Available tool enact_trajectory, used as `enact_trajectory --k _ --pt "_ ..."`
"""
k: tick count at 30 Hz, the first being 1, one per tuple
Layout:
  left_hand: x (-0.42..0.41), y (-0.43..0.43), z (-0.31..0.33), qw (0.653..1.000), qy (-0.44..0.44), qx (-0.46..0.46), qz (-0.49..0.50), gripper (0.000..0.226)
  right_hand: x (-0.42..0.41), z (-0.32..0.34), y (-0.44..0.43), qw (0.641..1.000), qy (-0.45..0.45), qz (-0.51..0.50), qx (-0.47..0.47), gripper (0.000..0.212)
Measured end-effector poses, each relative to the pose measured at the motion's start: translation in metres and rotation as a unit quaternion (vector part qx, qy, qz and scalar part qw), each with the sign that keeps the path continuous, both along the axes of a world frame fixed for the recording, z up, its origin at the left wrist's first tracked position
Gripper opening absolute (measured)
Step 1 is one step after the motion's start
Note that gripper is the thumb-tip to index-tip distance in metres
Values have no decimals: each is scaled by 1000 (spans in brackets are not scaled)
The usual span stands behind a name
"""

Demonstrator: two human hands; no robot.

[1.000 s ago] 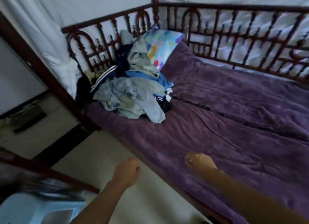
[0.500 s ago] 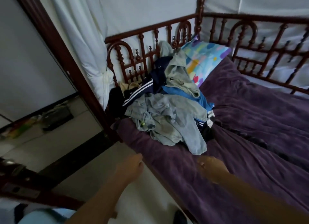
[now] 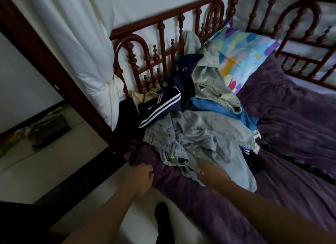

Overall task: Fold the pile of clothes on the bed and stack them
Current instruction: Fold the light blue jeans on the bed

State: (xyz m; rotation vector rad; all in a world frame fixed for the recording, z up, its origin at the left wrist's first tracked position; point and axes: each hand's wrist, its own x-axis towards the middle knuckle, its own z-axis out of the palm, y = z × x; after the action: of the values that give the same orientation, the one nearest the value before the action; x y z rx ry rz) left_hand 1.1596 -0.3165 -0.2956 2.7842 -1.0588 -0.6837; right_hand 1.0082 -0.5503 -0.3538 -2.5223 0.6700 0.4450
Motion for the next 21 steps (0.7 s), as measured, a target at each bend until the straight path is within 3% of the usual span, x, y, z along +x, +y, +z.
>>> enact_trajectory --k 4,9,11,15,18,21 --pt "64 -23 -18 999 26 8 -32 25 59 -23 4 996 18 -80 21 33" --pt "127 -43 -53 997 40 -26 -62 28 125 -68 14 983 81 -158 45 78" --pt "143 -52 -67 994 34 -34 -97 36 136 -81 20 975 90 -198 55 67" --pt "158 -78 -82 979 -23 -42 -196 70 134 -56 20 946 -13 -296 127 11" --pt "158 -102 -81 972 -53 -9 -231 90 117 -1 6 911 -131 -349 177 27" --pt "154 -126 -72 969 -78 -23 -235 78 90 59 -13 854 -223 -412 227 15"
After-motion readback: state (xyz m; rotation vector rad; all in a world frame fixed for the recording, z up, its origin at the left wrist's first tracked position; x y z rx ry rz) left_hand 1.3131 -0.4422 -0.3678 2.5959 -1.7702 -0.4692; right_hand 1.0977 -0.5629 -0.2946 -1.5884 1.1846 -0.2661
